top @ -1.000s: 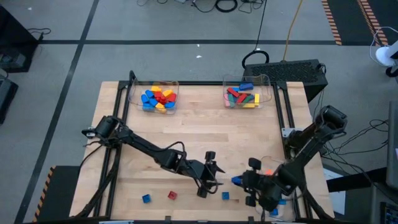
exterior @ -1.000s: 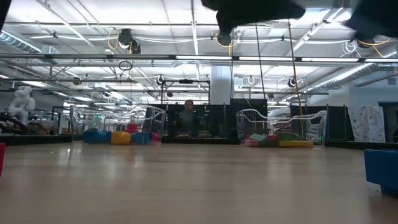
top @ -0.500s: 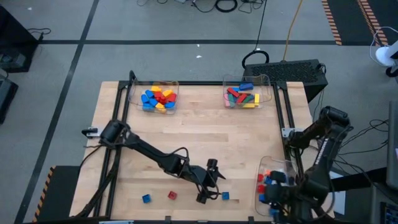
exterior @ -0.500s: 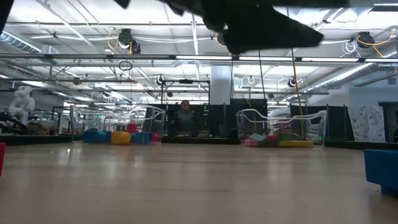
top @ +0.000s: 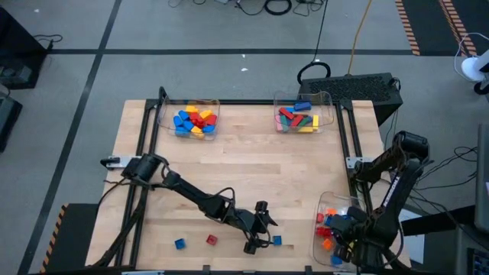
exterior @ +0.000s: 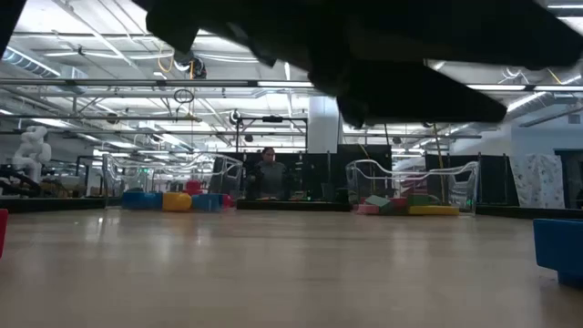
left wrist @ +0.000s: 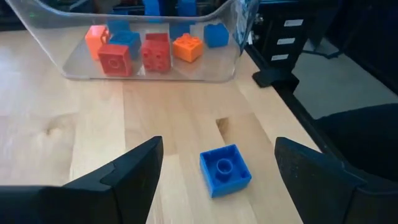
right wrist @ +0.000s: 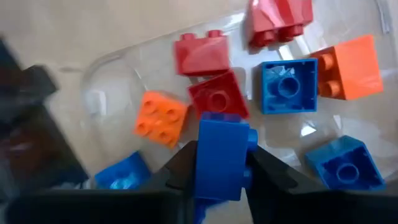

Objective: Sort blocks by size
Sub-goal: Put the 4 stud blue game piece into the bottom transparent bin

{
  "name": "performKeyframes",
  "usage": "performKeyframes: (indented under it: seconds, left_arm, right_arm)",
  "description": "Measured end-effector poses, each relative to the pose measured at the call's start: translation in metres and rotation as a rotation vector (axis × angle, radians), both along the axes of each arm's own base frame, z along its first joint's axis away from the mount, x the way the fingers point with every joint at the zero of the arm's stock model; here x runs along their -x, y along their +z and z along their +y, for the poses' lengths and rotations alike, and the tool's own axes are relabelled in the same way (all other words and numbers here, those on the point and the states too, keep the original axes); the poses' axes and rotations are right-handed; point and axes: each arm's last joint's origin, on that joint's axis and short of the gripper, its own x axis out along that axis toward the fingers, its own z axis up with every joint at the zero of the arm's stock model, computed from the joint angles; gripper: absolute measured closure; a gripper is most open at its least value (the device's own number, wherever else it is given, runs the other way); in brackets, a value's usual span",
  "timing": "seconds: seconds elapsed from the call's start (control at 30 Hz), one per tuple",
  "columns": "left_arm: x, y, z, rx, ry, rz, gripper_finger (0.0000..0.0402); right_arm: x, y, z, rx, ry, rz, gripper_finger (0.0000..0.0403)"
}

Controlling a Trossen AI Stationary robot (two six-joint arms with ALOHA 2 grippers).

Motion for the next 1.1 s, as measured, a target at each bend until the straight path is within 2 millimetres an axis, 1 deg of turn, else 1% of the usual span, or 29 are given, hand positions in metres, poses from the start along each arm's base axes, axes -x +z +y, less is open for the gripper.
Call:
performKeyframes:
  seconds: [0.03, 0.13, 0.23, 0.3, 0.37, 0.5, 0.57, 0.63, 0.73, 0.83, 0.9, 1.1]
  left_arm:
    - [0.000, -0.002, -0.001, 0.007, 0.002, 0.001, 0.0093]
    - [-0.002, -0.008, -0.003, 0.024, 0.010, -0.006, 0.0093]
    - [-0.004, -0.015, -0.005, 0.033, 0.010, -0.029, 0.0093]
    - [-0.003, -0.020, -0.007, 0.024, 0.026, -0.025, 0.0093]
    - [-0.006, -0.025, -0.008, 0.022, 0.061, -0.056, 0.0093]
    - [-0.008, -0.038, -0.009, 0.018, 0.084, -0.069, 0.0094]
    - [-0.008, -0.041, -0.010, 0.020, 0.084, -0.065, 0.0094]
    - [-0.008, -0.042, -0.011, 0.058, 0.104, -0.064, 0.0094]
    - [-0.005, -0.047, -0.018, 0.086, 0.123, -0.048, 0.0094]
    - [-0.002, -0.060, -0.024, 0.079, 0.130, -0.025, 0.0094]
    - [-0.002, -0.068, -0.029, 0.071, 0.128, -0.015, 0.0094]
    - [-0.007, -0.077, -0.039, 0.043, 0.192, -0.036, 0.0094]
  right_arm:
    - [0.001, -0.005, -0.002, -0.002, -0.014, 0.001, 0.0298]
    - [0.003, -0.013, -0.006, 0.001, -0.041, 0.033, 0.0220]
    - [0.005, -0.016, -0.008, -0.010, -0.062, 0.098, 0.0151]
    - [0.006, -0.014, -0.007, -0.024, -0.074, 0.127, 0.0120]
    - [0.005, -0.008, -0.004, -0.036, -0.083, 0.122, 0.0101]
    - [-0.001, 0.015, 0.002, -0.008, -0.075, 0.006, 0.0092]
    - [-0.004, 0.031, 0.005, 0.023, -0.063, -0.071, 0.0095]
    - [-0.007, 0.046, 0.006, 0.051, -0.064, -0.134, 0.0100]
    - [-0.009, 0.064, 0.005, 0.089, -0.069, -0.188, 0.0103]
    - [-0.010, 0.074, 0.003, 0.121, -0.072, -0.201, 0.0103]
    - [-0.011, 0.076, 0.002, 0.127, -0.078, -0.205, 0.0103]
    - [-0.015, 0.076, 0.000, 0.131, -0.105, -0.201, 0.0103]
